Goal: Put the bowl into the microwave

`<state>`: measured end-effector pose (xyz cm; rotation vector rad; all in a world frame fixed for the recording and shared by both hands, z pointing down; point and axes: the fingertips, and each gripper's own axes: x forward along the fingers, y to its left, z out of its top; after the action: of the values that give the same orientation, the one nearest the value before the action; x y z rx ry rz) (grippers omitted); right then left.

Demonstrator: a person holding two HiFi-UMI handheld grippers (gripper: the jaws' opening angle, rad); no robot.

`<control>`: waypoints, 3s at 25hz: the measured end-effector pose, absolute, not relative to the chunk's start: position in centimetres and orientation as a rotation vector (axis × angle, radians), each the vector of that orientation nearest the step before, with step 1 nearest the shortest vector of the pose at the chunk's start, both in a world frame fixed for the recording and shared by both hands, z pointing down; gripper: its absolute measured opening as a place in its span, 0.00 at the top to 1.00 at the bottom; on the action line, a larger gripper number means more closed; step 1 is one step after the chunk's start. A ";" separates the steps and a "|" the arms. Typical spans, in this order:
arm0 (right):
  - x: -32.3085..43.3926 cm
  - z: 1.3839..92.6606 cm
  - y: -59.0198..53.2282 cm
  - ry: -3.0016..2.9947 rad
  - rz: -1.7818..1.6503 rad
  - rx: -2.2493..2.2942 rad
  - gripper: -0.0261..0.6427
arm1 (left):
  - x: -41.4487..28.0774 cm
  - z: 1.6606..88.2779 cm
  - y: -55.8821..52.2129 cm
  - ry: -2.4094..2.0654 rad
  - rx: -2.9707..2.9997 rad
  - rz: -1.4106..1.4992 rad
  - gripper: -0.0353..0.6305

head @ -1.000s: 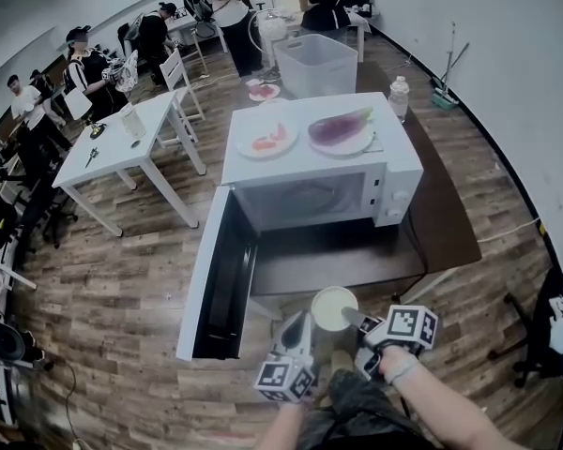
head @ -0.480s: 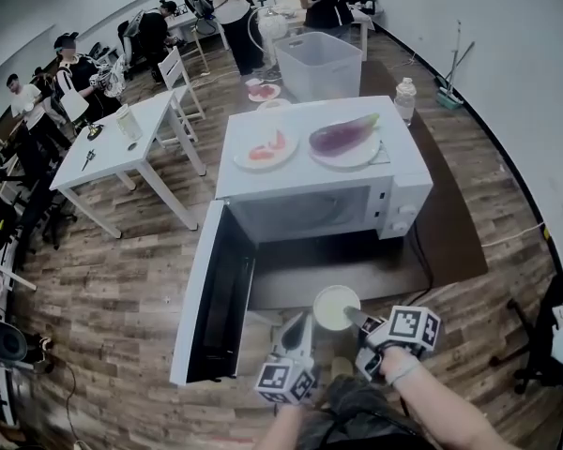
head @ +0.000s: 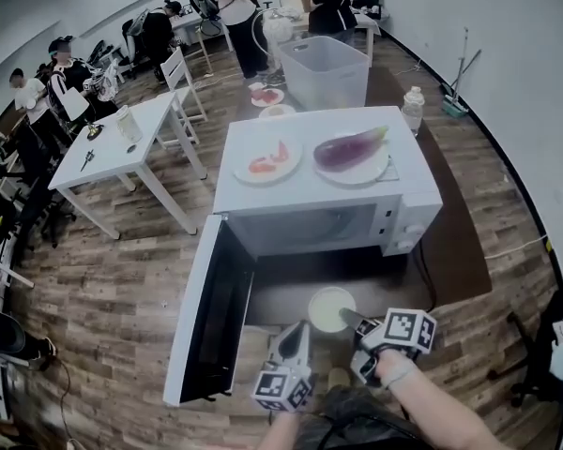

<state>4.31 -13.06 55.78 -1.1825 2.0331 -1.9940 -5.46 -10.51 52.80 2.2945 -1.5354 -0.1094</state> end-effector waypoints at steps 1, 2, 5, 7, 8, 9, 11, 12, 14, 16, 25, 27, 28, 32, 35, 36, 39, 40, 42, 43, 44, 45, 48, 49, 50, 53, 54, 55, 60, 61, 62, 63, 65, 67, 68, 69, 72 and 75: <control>4.2 55.9 -13.3 2.036 -1.998 -1.178 0.77 | -5.5 52.9 -10.7 -1.537 2.291 -0.113 0.95; 4.0 55.9 -13.6 2.040 -2.001 -1.172 0.77 | -5.4 52.9 -10.9 -1.539 2.288 -0.115 0.95; 3.6 55.7 -14.5 2.060 -1.998 -1.152 0.77 | -5.4 53.1 -11.4 -1.547 2.290 -0.120 0.95; 3.6 55.7 -15.3 2.072 -1.993 -1.144 0.77 | -5.3 53.2 -11.9 -1.553 2.296 -0.126 0.95; 3.6 55.8 -15.6 2.079 -1.990 -1.141 0.77 | -5.2 53.3 -12.2 -1.556 2.297 -0.127 0.95; 3.6 55.9 -15.8 2.082 -1.990 -1.141 0.77 | -5.2 53.4 -12.3 -1.557 2.297 -0.128 0.95; 3.6 55.9 -16.0 2.079 -1.991 -1.137 0.77 | -5.0 53.6 -12.5 -1.557 2.297 -0.131 0.95; 3.6 56.0 -16.1 2.078 -1.990 -1.133 0.77 | -5.0 53.6 -12.6 -1.558 2.296 -0.135 0.95; 3.7 55.9 -16.4 2.079 -1.987 -1.127 0.77 | -4.8 53.7 -12.8 -1.562 2.295 -0.140 0.95; 3.9 56.0 -16.5 2.077 -1.995 -1.122 0.77 | -4.5 53.6 -12.9 -1.551 2.308 -0.135 0.95; 4.3 55.9 -18.5 2.061 -1.970 -1.163 0.77 | -4.2 53.6 -14.4 -1.525 2.353 -0.132 0.95; 4.0 55.8 -19.0 2.055 -1.969 -1.155 0.77 | -3.9 53.6 -14.9 -1.519 2.373 -0.123 0.95; 3.9 55.8 -19.2 2.054 -1.969 -1.153 0.77 | -3.8 53.6 -15.2 -1.523 2.382 -0.122 0.95; 3.3 55.2 -20.4 2.072 -1.945 -1.155 0.77 | -4.1 53.0 -15.9 -1.532 2.408 -0.127 0.95; 2.8 54.5 -21.3 2.083 -1.917 -1.143 0.77 | -4.6 51.9 -16.9 -1.558 2.411 -0.126 0.95; 2.8 54.4 -21.5 2.085 -1.909 -1.145 0.77 | -4.8 51.8 -17.1 -1.560 2.409 -0.127 0.95; 2.5 54.1 -22.0 2.074 -1.898 -1.167 0.77 | -5.2 51.6 -17.7 -1.562 2.389 -0.146 0.95; 2.4 54.0 -22.2 2.067 -1.897 -1.171 0.77 | -5.3 51.4 -17.9 -1.568 2.385 -0.151 0.95; 2.1 53.7 -22.6 2.056 -1.890 -1.173 0.77 | -5.5 51.3 -18.4 -1.577 2.388 -0.158 0.95; 2.0 53.5 -22.7 2.054 -1.885 -1.175 0.77 | -5.6 51.3 -18.6 -1.575 2.395 -0.164 0.95; 1.9 53.3 -22.9 2.052 -1.883 -1.177 0.77 | -5.6 51.3 -18.8 -1.573 2.402 -0.168 0.95; 1.9 53.2 -23.0 2.048 -1.884 -1.179 0.77 | -5.7 51.2 -18.9 -1.577 2.406 -0.165 0.95; 1.6 53.0 -23.4 2.040 -1.884 -1.179 0.77 | -5.9 51.0 -19.4 -1.595 2.411 -0.153 0.95; 1.5 52.9 -23.6 2.040 -1.880 -1.176 0.77 | -5.9 51.0 -19.5 -1.594 2.411 -0.157 0.95; 1.4 52.7 -23.7 2.040 -1.877 -1.172 0.77 | -5.9 50.8 -19.6 -1.592 2.405 -0.162 0.95; 0.9 52.2 -24.2 2.036 -1.869 -1.166 0.77 | -6.3 50.3 -20.1 -1.600 2.383 -0.179 0.95; 0.8 52.1 -24.5 2.035 -1.866 -1.169 0.77 | -6.4 50.3 -20.4 -1.608 2.378 -0.179 0.95; 0.7 52.0 -24.8 2.035 -1.862 -1.175 0.77 | -6.6 50.3 -20.7 -1.616 2.375 -0.178 0.95; -0.3 51.8 -25.8 2.020 -1.857 -1.174 0.77 | -7.3 50.4 -21.6 -1.621 2.361 -0.179 0.94; -0.4 51.7 -26.1 2.017 -1.856 -1.179 0.77 | -7.3 50.5 -21.9 -1.613 2.368 -0.179 0.94; -0.5 51.7 -26.3 2.014 -1.854 -1.187 0.77 | -7.3 50.6 -22.1 -1.606 2.374 -0.174 0.94; -0.5 51.8 -26.5 2.011 -1.855 -1.194 0.77 | -7.2 50.6 -22.3 -1.600 2.378 -0.165 0.94; -0.6 52.0 -26.9 2.001 -1.860 -1.204 0.77 | -7.0 50.9 -22.5 -1.591 2.384 -0.139 0.93; -0.7 52.1 -27.1 1.988 -1.865 -1.211 0.77 | -6.7 51.1 -22.6 -1.588 2.390 -0.115 0.91; -0.8 52.1 -27.2 1.985 -1.865 -1.215 0.77 | -6.6 51.2 -22.7 -1.589 2.391 -0.106 0.91; -0.8 52.2 -27.4 1.983 -1.864 -1.221 0.77 | -6.5 51.2 -22.8 -1.591 2.390 -0.098 0.90; -0.8 52.4 -27.8 1.973 -1.861 -1.237 0.77 | -6.5 51.7 -23.3 -1.602 2.386 -0.071 0.90; -0.7 52.5 -28.1 1.952 -1.861 -1.240 0.77 | -6.4 51.6 -23.7 -1.604 2.383 -0.076 0.90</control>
<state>-0.66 -28.05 52.48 -1.2403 1.9522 -1.8611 -6.44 -23.74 51.58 2.3827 -1.6037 -0.0764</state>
